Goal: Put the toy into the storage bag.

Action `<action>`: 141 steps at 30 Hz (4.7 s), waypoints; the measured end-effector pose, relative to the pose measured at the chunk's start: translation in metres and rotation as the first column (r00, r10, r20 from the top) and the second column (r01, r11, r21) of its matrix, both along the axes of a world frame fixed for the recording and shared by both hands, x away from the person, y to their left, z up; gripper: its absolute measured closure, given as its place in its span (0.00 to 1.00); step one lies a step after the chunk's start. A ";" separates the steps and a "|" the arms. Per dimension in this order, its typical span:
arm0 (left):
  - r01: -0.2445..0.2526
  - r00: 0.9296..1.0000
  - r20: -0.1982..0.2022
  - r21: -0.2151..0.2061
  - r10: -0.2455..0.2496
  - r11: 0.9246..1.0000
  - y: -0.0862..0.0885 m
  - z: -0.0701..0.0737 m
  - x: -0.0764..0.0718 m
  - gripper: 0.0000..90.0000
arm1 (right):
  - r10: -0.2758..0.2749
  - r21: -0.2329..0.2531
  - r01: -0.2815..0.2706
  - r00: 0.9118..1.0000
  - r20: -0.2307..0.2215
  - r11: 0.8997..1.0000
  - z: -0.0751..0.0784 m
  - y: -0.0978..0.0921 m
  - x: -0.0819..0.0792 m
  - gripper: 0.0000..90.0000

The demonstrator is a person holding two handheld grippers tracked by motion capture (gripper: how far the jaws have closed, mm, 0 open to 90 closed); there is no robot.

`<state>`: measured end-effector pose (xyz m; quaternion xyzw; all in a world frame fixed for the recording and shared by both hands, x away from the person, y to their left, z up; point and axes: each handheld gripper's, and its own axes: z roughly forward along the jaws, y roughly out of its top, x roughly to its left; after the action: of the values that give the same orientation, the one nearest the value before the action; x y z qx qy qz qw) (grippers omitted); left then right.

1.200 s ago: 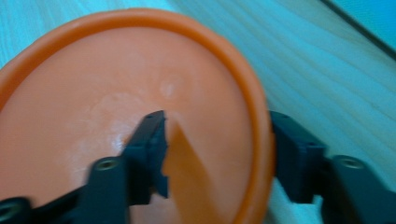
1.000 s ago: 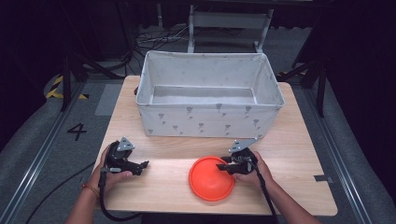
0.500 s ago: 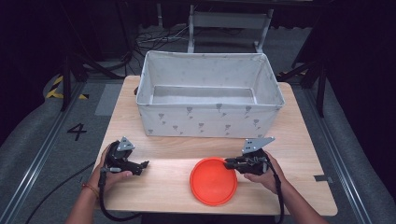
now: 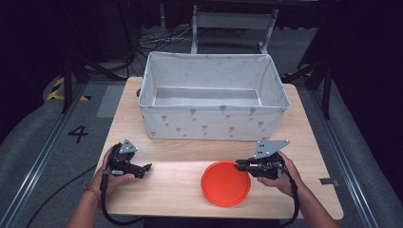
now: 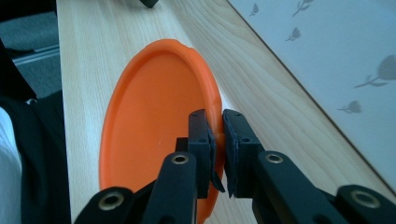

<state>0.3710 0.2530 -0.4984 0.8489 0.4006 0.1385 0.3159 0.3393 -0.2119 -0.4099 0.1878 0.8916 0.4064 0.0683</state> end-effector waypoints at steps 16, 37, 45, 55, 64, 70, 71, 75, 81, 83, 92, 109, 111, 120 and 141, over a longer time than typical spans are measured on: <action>-0.004 1.000 0.004 0.002 0.004 1.000 0.000 0.000 0.000 0.01 | -0.013 -0.056 0.019 0.994 0.104 0.998 0.036 -0.032 -0.014 0.92; -0.017 1.000 0.005 0.003 0.017 1.000 0.000 0.000 -0.001 0.01 | -0.085 -0.092 0.103 0.979 0.183 0.990 0.101 -0.078 -0.018 0.92; -0.017 1.000 0.006 0.004 0.017 1.000 0.000 0.000 -0.001 0.01 | -0.052 -0.096 0.074 0.975 0.215 0.993 0.132 -0.081 -0.016 0.92; -0.017 1.000 0.006 0.002 0.017 1.000 0.000 0.000 -0.001 0.01 | -0.034 -0.113 0.061 0.972 0.232 0.992 0.167 -0.081 -0.013 0.92; -0.017 1.000 0.006 0.002 0.017 1.000 0.000 0.000 -0.001 0.01 | -0.005 -0.138 0.042 0.967 0.256 0.989 0.194 -0.078 -0.007 0.92; -0.018 1.000 0.006 0.002 0.018 1.000 0.000 0.000 -0.001 0.01 | -0.027 -0.131 0.065 0.961 0.275 0.989 0.208 -0.074 0.001 0.92; -0.018 1.000 0.006 0.002 0.018 1.000 0.000 0.000 -0.001 0.01 | -0.029 -0.133 0.068 0.960 0.278 0.989 0.211 -0.073 0.003 0.92; -0.017 1.000 0.005 0.003 0.017 1.000 0.000 0.000 -0.001 0.01 | -0.030 -0.136 0.072 0.956 0.290 0.988 0.220 -0.067 0.009 0.92; -0.017 1.000 0.006 0.003 0.017 1.000 0.000 0.000 -0.001 0.01 | -0.047 -0.136 0.093 0.950 0.308 0.986 0.234 -0.063 0.022 0.92; -0.017 1.000 0.006 0.002 0.017 1.000 0.000 0.000 -0.001 0.01 | -0.053 -0.134 0.100 0.947 0.316 0.986 0.240 -0.062 0.026 0.92; -0.017 1.000 0.006 0.003 0.017 1.000 0.000 0.000 -0.001 0.01 | -0.099 -0.121 0.148 0.936 0.339 0.982 0.258 -0.057 0.062 0.92; -0.017 1.000 0.004 0.005 0.017 1.000 0.000 0.000 -0.001 0.01 | -0.164 -0.123 0.219 0.922 0.351 0.968 0.249 -0.046 0.136 0.92; -0.017 1.000 0.005 0.003 0.017 1.000 0.000 0.000 -0.001 0.01 | -0.170 -0.127 0.225 0.923 0.347 0.966 0.245 -0.046 0.143 0.92; -0.017 1.000 0.005 0.006 0.017 1.000 0.000 0.000 -0.002 0.01 | -0.148 -0.179 0.214 0.935 0.321 0.960 0.217 -0.048 0.171 0.92; -0.023 1.000 0.005 0.008 0.023 1.000 0.000 0.000 -0.002 0.01 | 0.057 -0.348 0.008 0.983 0.176 0.938 0.147 -0.008 0.190 0.92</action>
<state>0.3685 0.2530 -0.4982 0.8451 0.4089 0.1460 0.3120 0.5294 -0.2202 -0.2630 0.1233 0.9414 0.2593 0.1770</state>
